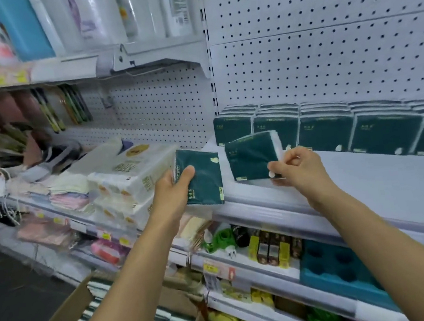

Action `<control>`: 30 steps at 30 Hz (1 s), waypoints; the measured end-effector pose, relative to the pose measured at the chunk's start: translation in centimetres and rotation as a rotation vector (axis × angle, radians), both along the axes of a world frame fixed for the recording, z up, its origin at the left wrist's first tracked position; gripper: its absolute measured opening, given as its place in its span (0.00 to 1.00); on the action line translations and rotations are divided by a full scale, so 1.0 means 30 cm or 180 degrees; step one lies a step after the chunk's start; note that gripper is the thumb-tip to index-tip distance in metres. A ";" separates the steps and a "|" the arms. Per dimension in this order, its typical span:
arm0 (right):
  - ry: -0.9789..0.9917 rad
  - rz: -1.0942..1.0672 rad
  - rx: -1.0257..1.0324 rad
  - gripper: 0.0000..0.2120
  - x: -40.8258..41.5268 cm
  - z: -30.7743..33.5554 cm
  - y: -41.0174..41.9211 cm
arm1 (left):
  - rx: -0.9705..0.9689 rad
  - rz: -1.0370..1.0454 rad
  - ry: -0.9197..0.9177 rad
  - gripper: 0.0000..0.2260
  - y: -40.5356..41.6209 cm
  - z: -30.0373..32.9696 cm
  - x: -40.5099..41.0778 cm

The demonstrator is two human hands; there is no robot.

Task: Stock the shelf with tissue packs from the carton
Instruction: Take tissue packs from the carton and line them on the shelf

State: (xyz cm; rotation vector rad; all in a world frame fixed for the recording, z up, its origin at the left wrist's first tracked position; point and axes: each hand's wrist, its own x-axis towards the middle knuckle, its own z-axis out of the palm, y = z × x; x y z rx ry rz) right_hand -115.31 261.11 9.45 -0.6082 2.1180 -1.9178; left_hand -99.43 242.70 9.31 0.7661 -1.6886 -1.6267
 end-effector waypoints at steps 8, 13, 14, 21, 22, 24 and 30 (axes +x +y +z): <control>0.0813 -0.0482 0.1606 0.11 -0.143 -0.033 -0.164 | 0.0059 -0.0443 -0.0324 0.07 -0.179 0.045 -0.144; 0.1020 -0.0696 0.1860 0.11 -0.192 -0.018 -0.301 | 0.0184 -0.0561 -0.0229 0.08 -0.272 0.068 -0.174; 0.1002 -0.0745 0.1876 0.11 -0.198 -0.017 -0.321 | 0.0203 -0.0579 -0.0208 0.07 -0.284 0.070 -0.176; 0.0944 -0.1101 0.2032 0.10 -0.235 -0.032 -0.418 | 0.0153 -0.0788 -0.0164 0.07 -0.370 0.055 -0.226; 0.0950 -0.1141 0.2037 0.10 -0.238 -0.036 -0.426 | 0.0164 -0.0818 -0.0157 0.06 -0.376 0.053 -0.234; 0.0942 -0.1192 0.2055 0.10 -0.242 -0.042 -0.437 | 0.0221 -0.0896 -0.0146 0.06 -0.383 0.050 -0.249; 0.0991 -0.1247 0.1797 0.20 -0.198 -0.021 -0.389 | 0.0087 -0.1257 -0.0113 0.08 -0.380 0.049 -0.283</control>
